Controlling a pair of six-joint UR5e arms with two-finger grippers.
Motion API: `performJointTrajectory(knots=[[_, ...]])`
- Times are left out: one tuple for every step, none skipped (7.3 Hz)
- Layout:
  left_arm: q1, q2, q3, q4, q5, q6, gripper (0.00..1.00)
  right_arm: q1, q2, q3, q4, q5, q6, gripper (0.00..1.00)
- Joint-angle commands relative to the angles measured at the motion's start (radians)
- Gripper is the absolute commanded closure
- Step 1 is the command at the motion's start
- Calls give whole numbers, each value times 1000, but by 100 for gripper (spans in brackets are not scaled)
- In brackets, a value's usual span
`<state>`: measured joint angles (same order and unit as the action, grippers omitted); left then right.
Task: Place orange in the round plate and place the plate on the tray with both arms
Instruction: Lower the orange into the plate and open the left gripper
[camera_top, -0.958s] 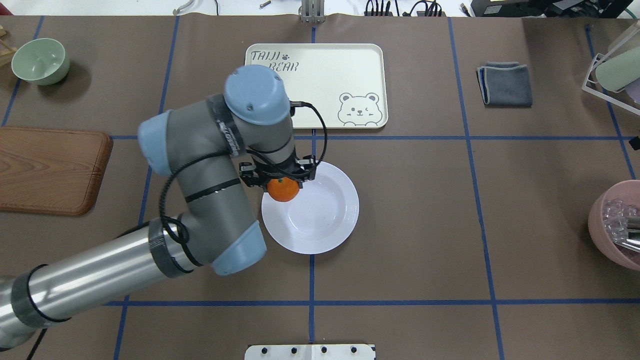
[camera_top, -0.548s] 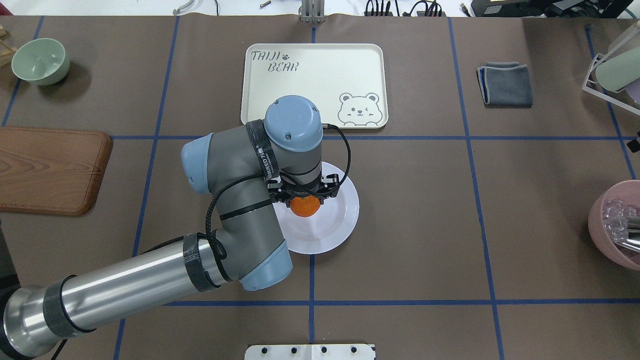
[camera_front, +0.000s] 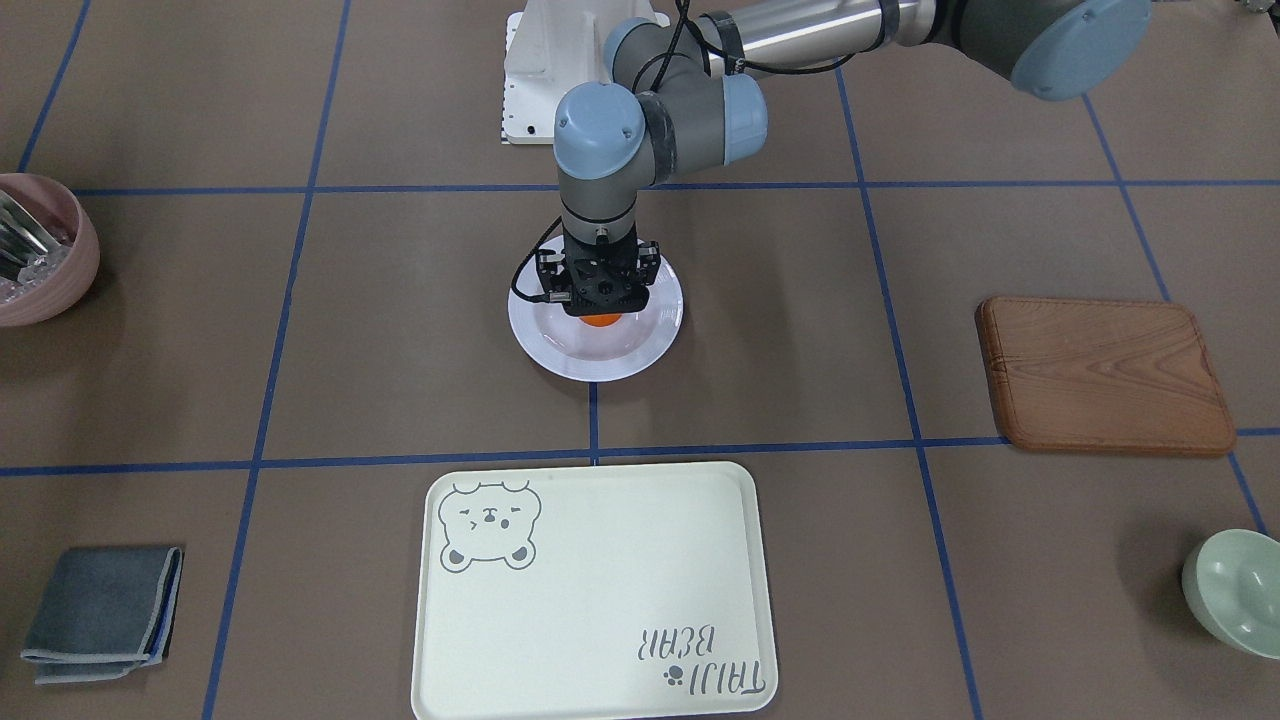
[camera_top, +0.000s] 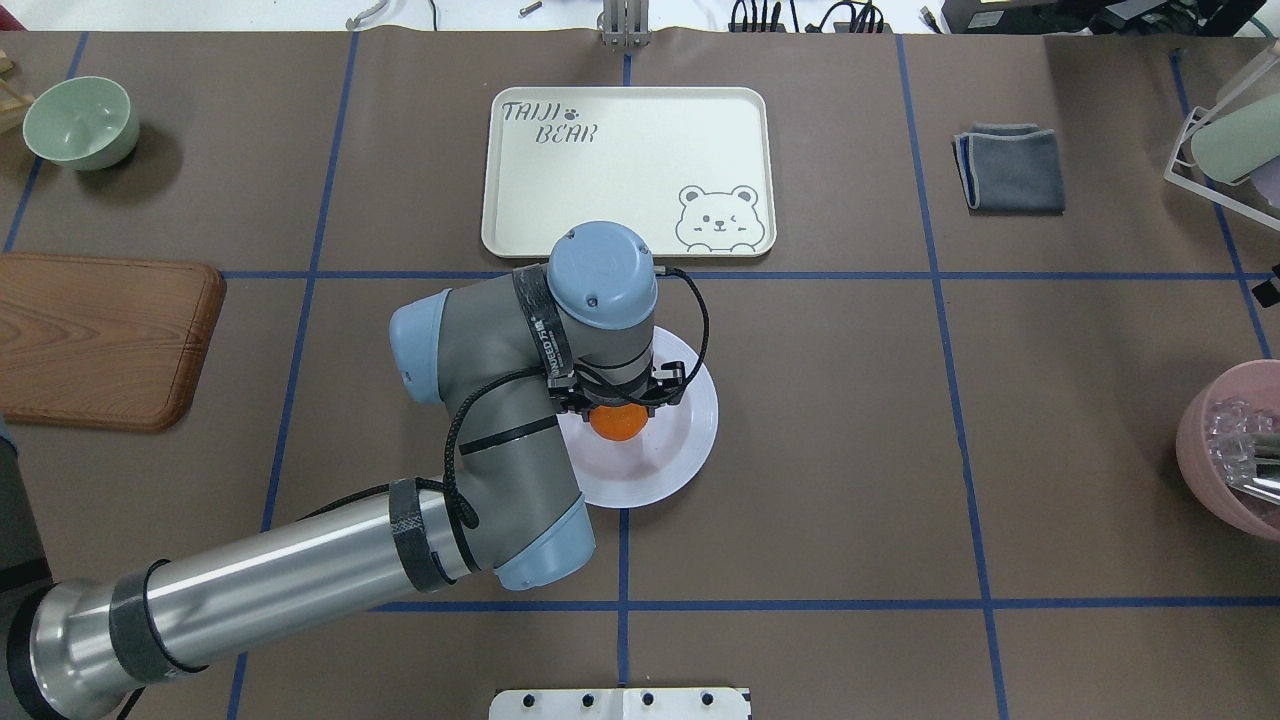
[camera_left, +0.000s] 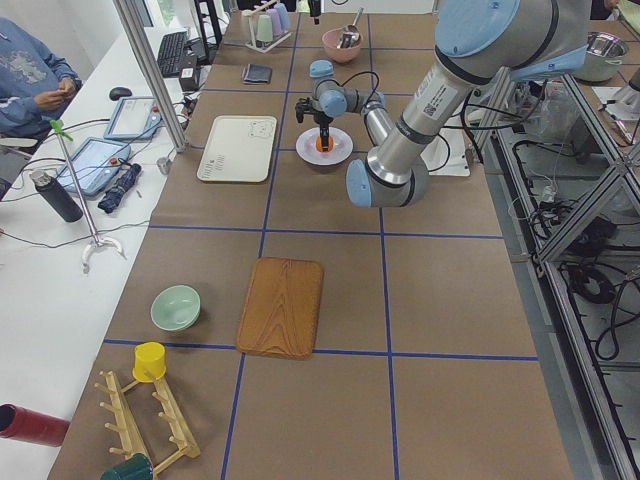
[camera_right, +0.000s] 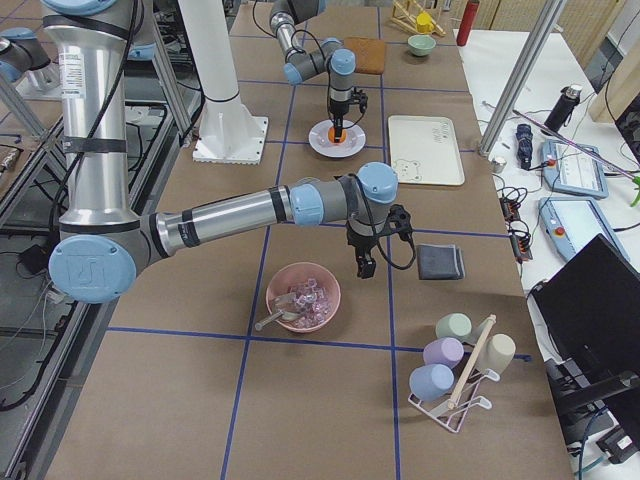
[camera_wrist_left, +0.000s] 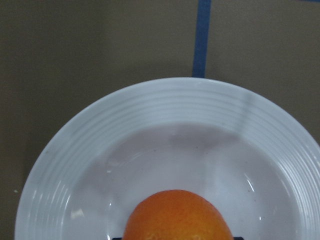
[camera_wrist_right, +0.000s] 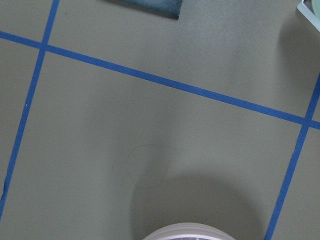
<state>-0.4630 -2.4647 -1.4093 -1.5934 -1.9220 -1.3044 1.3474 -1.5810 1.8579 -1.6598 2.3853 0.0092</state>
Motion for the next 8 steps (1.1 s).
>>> performJointTrajectory(knots=[[4,0,9,-3,1,0,98,-7,-1,0,0,-2,0,0],[4,-2,7,-5,0,2,73,-7,-2,-5,0,-3,-2,0],[4,0,7,-13,1,5,9,-8,-2,-5,0,-3,-2,0],[4,1,7,-31,1,5,2,-8,-1,-3,0,-2,0,0],[0,6,0,-28,1,7,2,-13,-1,-5,0,-3,0,0],[-22,10,-20,-20,-2,10,2,-17,1,-3,2,-3,6,0],[-55,82,-112,-17,-11,14,2,-40,12,-3,29,-2,67,0],[-100,193,-232,-16,-56,43,2,-88,12,-3,122,-2,186,0]])
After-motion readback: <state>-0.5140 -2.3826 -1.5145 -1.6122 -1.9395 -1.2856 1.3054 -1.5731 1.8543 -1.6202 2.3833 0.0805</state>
